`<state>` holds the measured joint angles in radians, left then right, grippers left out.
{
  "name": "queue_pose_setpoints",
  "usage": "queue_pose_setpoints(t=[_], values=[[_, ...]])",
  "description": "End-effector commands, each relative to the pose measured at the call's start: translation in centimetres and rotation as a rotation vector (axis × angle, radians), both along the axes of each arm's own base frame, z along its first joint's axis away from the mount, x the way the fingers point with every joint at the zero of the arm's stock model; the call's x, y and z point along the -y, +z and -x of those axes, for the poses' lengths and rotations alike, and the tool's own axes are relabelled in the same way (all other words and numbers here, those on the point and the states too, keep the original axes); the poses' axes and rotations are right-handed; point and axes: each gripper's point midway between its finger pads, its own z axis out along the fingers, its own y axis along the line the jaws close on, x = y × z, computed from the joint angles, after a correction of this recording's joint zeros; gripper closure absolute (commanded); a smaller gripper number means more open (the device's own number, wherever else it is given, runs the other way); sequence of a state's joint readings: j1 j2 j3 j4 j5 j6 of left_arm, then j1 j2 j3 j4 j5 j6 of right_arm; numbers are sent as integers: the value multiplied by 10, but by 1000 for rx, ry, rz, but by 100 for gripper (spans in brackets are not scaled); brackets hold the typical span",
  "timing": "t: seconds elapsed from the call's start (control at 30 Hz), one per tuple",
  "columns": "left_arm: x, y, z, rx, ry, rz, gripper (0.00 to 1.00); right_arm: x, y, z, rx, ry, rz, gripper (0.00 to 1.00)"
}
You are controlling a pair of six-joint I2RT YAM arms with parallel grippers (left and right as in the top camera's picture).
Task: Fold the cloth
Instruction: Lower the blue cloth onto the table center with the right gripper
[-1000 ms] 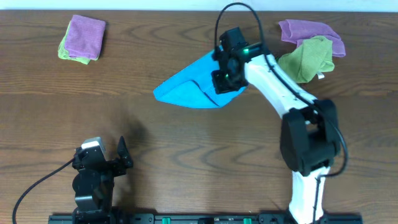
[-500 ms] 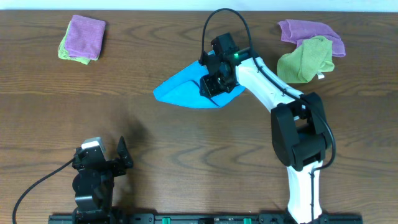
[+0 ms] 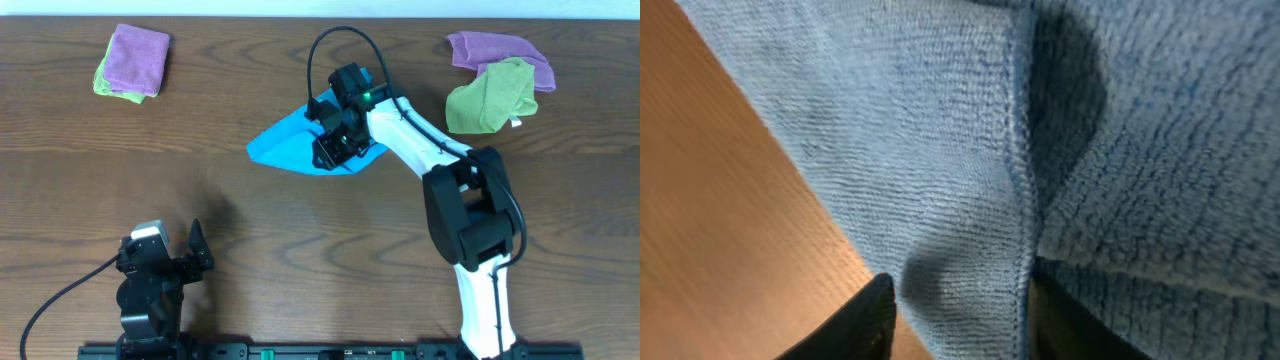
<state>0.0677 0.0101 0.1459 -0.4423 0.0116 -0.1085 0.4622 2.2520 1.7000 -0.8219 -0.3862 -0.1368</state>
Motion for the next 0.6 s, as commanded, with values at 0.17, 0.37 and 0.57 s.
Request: queue_pose_setpoints(t=[0.17,0.37,0.57], values=[[-2,-8,0,-14,13,5,5,6,-9,-1,0,-17,44,99],[-2,-8,0,-14,13,5,5,-19,15,25,-135,16,-101,99],[-2,-8,0,-14,13,5,5,-63,100,81,-302,247,-419,99]])
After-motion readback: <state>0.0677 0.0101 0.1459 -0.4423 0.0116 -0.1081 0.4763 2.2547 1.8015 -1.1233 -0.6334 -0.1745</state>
